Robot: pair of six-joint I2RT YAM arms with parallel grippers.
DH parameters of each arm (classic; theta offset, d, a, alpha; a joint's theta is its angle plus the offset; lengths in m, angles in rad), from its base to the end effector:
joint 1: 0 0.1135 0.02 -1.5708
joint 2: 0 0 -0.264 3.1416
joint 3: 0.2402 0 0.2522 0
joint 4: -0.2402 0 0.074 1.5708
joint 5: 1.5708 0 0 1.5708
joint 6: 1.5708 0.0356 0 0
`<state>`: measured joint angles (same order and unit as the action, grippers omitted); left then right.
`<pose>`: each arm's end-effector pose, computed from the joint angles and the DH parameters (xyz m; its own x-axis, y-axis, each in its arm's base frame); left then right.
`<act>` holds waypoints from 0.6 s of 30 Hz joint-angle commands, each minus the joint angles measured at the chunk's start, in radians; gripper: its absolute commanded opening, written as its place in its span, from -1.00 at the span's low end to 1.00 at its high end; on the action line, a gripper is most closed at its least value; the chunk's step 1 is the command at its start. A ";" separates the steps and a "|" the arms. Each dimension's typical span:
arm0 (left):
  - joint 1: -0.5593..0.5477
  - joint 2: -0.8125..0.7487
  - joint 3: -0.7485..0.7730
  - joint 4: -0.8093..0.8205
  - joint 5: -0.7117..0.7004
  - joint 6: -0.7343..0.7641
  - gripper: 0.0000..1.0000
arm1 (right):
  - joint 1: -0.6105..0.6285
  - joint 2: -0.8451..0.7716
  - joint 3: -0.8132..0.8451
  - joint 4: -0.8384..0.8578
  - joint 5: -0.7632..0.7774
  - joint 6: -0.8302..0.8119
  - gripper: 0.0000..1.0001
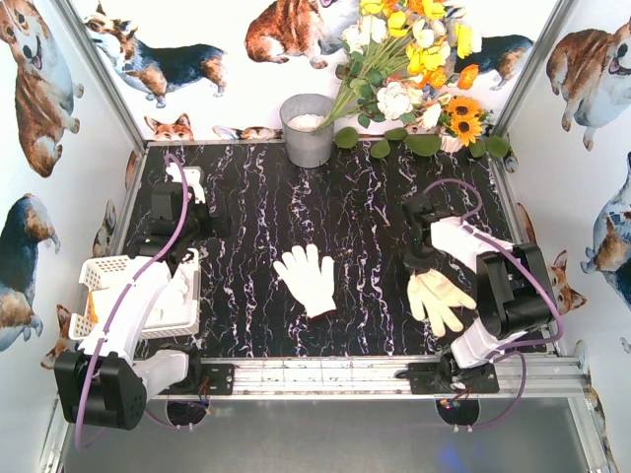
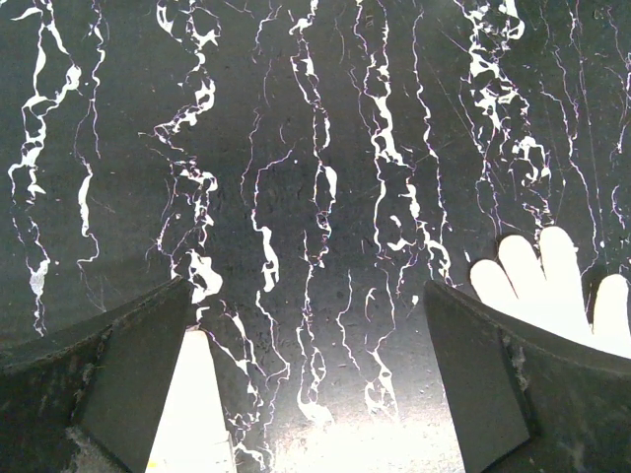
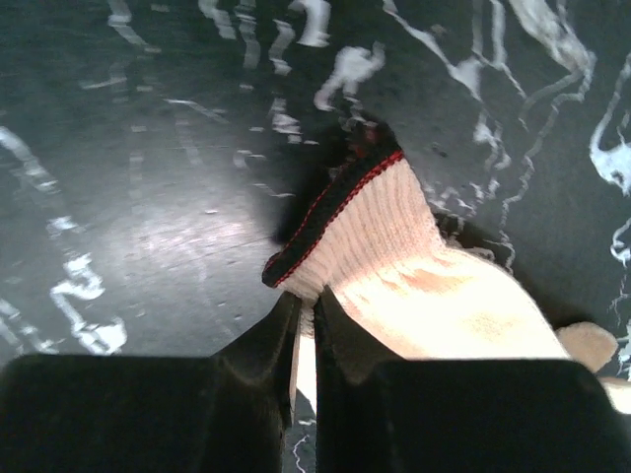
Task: Put the gloves into the storage basket
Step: Move the glove to the center of the board.
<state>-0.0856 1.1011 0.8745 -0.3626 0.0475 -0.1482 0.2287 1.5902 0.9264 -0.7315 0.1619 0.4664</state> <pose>0.2427 -0.0225 0.2915 -0.5660 -0.0995 -0.8184 0.0416 0.9880 -0.1489 0.2683 0.0565 0.1663 -0.9449 0.2357 -0.2273 0.2559 0.9646 -0.0633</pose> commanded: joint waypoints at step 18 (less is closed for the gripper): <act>-0.003 0.026 -0.013 0.059 0.154 0.010 0.96 | 0.665 -0.124 0.093 0.139 -0.387 -0.164 -0.24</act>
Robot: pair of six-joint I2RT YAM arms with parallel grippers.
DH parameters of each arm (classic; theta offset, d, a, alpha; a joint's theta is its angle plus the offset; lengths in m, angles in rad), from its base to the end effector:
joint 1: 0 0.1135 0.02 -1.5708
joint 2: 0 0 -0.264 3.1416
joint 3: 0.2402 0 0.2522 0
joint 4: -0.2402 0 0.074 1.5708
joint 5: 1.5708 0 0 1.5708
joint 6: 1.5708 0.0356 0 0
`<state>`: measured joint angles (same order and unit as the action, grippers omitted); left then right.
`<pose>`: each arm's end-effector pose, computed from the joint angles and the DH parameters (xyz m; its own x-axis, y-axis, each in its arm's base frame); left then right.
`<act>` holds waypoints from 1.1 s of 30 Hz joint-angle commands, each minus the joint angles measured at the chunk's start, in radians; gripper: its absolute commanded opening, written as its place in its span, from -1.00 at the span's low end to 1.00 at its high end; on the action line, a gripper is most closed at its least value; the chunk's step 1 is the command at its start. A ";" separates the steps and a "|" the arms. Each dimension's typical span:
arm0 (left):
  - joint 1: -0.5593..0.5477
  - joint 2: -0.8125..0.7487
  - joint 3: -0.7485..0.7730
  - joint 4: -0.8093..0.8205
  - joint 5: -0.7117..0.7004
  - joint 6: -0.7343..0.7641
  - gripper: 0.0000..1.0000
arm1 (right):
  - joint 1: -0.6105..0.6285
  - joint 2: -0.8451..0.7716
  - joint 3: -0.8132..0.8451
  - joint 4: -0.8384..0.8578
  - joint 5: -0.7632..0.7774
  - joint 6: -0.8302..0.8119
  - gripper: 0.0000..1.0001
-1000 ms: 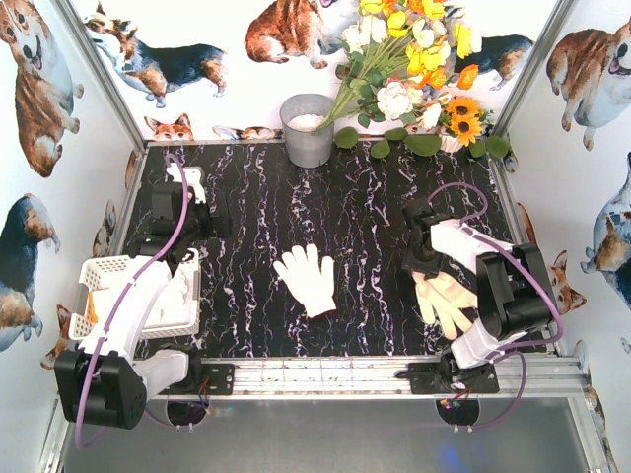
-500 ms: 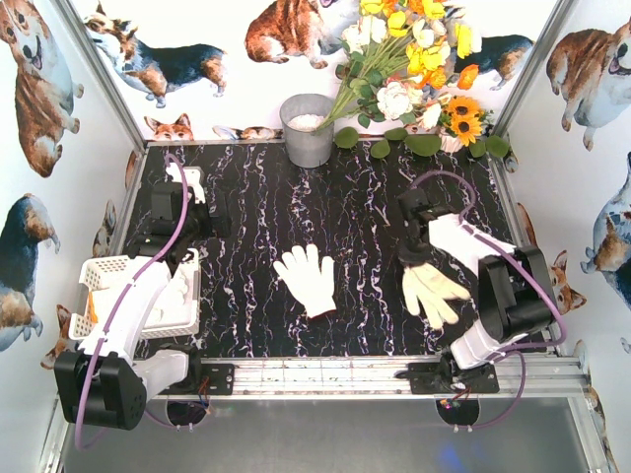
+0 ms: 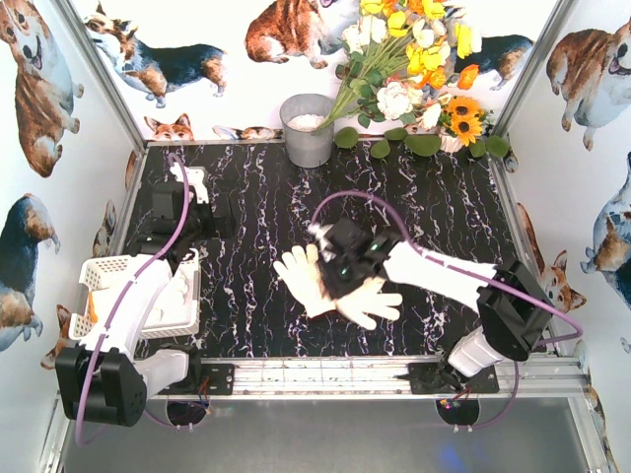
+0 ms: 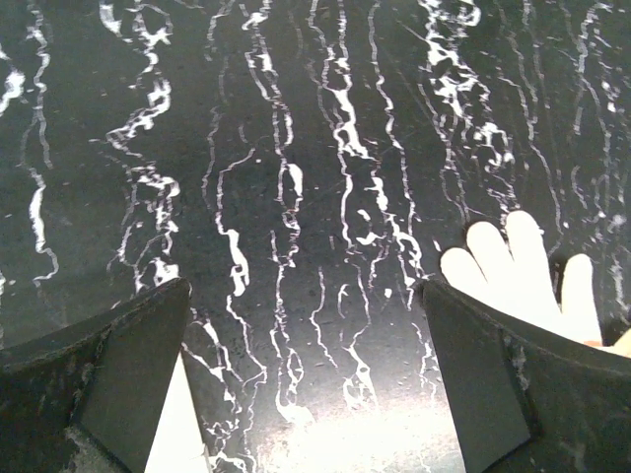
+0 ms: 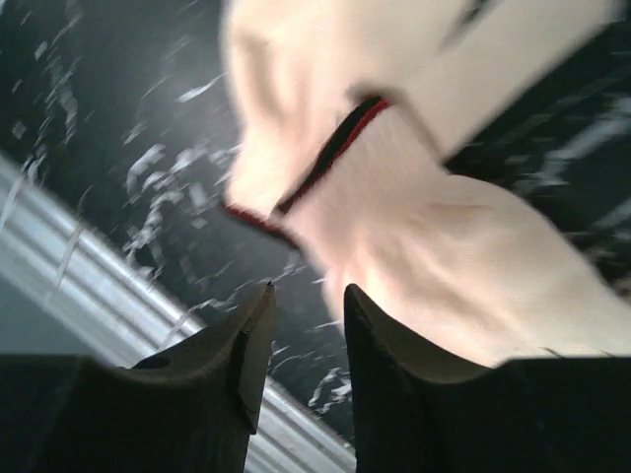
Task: Put the gloves into the storage basket
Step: Move the glove to the center of the board, then adjust the glove at the center of the board.
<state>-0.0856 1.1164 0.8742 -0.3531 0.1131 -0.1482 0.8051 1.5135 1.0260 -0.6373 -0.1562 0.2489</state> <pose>0.2456 -0.0251 0.2889 -0.5789 -0.0976 -0.8096 0.0936 0.9783 -0.1848 0.2015 0.2176 0.2168 -0.7929 -0.4736 -0.3835 -0.5812 0.7768 0.2423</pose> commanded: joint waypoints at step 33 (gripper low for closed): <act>-0.641 0.528 -0.028 0.301 0.349 -0.329 -0.39 | -0.097 -0.376 -0.539 0.239 0.216 0.741 -0.58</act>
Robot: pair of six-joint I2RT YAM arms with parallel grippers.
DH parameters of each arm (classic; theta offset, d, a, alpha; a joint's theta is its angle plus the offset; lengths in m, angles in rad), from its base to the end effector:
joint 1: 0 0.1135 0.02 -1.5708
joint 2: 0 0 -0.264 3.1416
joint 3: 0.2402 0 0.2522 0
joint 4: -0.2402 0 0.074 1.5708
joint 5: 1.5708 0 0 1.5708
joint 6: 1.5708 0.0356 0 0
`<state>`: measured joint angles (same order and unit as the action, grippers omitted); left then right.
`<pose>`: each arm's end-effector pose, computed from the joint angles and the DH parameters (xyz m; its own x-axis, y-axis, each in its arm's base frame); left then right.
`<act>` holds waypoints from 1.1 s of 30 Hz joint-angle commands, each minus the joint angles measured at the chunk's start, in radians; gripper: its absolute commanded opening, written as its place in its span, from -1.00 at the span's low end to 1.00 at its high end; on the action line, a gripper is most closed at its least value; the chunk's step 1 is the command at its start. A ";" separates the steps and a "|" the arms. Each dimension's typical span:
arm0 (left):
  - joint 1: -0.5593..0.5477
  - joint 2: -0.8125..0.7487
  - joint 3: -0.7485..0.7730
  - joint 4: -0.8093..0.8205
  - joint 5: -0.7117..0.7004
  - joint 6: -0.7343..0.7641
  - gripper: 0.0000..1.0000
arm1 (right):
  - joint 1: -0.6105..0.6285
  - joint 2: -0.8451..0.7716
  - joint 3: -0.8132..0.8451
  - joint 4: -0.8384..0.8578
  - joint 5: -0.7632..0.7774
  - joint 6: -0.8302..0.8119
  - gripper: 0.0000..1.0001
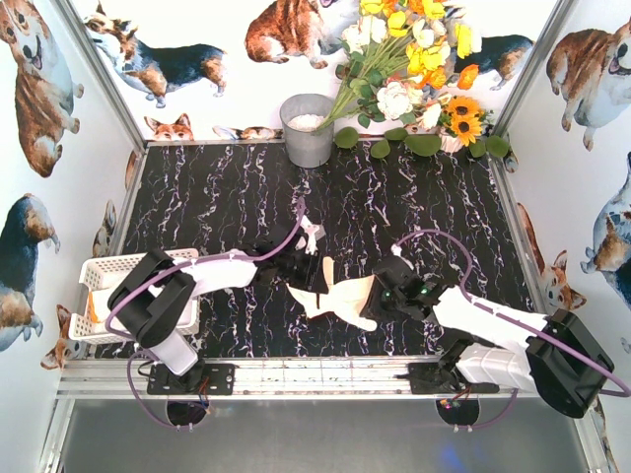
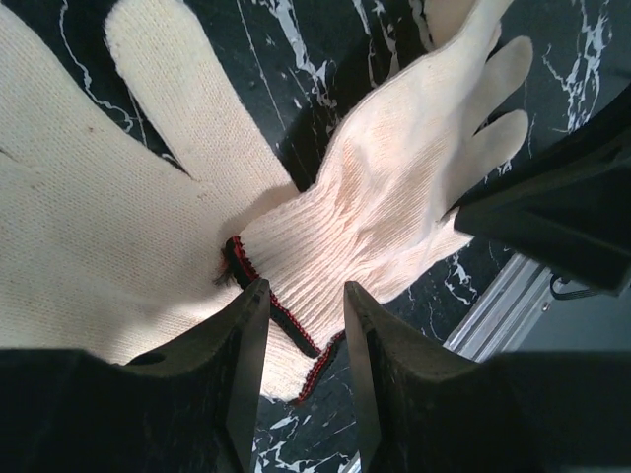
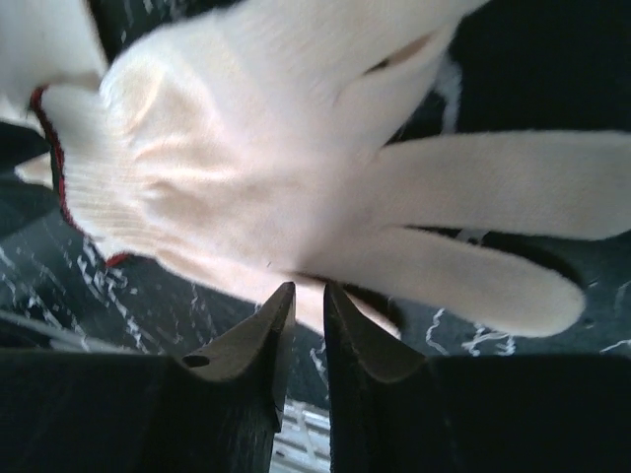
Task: Put the gloves into the storage basket
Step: Adjust the glove at the center of the board.
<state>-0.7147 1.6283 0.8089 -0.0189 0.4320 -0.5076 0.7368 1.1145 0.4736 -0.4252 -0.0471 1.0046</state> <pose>0.2299 -0.2192 0.1600 -0.8829 0.1817 -0.4331 0.4320 0.6759 -0.5971 0.1388 0.1281 0.1562 -0.9284 0.2960 -0.2246 0.1780 0.8850 0.4302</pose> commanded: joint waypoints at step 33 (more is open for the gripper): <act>-0.112 -0.003 0.104 -0.193 -0.189 -0.102 -0.16 | -0.466 0.224 0.282 -0.048 -0.250 -0.408 -0.39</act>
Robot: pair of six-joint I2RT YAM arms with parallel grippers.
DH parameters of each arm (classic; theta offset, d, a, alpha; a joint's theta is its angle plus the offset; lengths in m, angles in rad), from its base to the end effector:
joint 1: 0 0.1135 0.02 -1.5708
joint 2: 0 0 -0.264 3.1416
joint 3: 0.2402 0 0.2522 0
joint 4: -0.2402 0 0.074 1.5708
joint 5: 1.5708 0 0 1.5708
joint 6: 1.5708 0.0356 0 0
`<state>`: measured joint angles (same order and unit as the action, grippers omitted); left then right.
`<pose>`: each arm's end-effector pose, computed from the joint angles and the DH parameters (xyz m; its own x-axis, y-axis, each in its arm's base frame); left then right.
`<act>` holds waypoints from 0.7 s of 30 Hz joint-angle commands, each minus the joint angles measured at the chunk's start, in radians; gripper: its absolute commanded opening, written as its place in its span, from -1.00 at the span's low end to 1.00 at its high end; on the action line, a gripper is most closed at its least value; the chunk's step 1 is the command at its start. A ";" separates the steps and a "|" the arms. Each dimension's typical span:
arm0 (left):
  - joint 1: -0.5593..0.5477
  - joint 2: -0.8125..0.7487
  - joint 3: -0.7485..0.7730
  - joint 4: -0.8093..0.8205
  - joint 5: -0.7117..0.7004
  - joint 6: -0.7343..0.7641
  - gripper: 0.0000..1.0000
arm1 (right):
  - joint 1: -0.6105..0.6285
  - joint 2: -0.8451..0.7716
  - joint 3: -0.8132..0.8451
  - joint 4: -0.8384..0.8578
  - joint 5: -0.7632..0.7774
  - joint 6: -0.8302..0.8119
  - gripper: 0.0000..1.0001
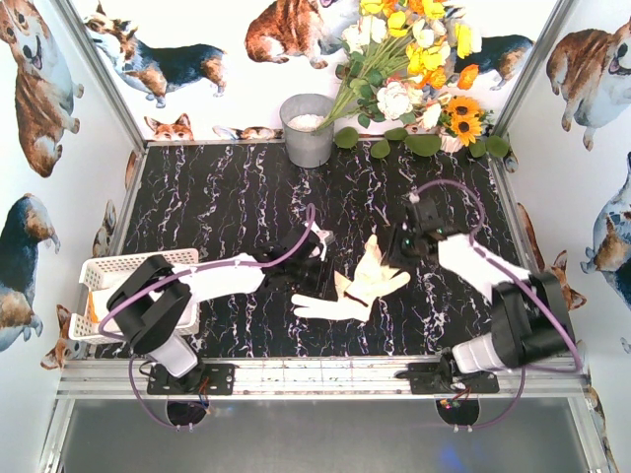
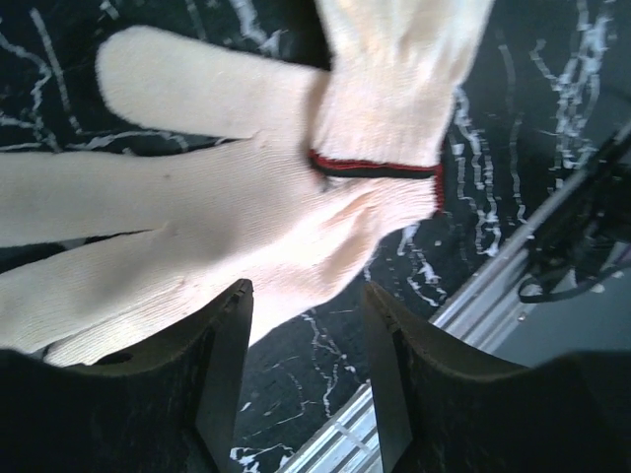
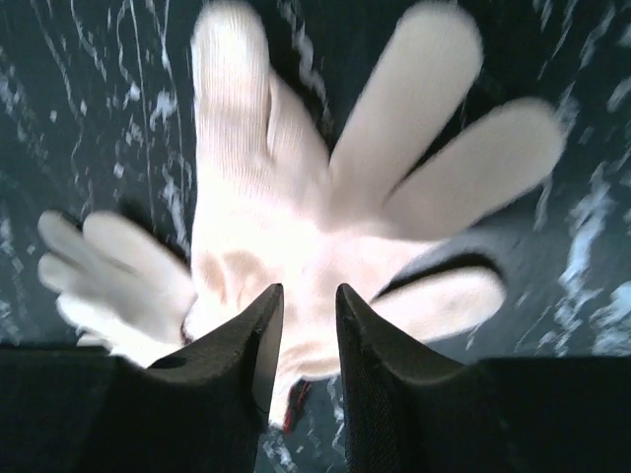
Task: Put the gloves into the storage basket
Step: Adjust the glove at the center of the board.
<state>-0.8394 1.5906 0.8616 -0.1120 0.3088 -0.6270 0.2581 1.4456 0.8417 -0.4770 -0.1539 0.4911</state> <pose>0.2056 -0.2453 0.1786 -0.8985 0.1643 -0.4070 0.3917 0.7186 -0.5746 0.2636 0.0752 0.1894 -0.9042 0.2433 -0.3511 0.1184 0.9325 0.3412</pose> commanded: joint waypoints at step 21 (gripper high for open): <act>0.121 0.118 0.004 -0.167 -0.152 0.220 -0.31 | 0.036 0.008 -0.098 0.044 0.066 0.080 -0.50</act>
<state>-0.7677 1.6802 0.8661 -0.1650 0.2729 -0.5468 0.3191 1.4117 0.6628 -0.4019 -0.1951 0.6640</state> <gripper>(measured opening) 0.348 0.250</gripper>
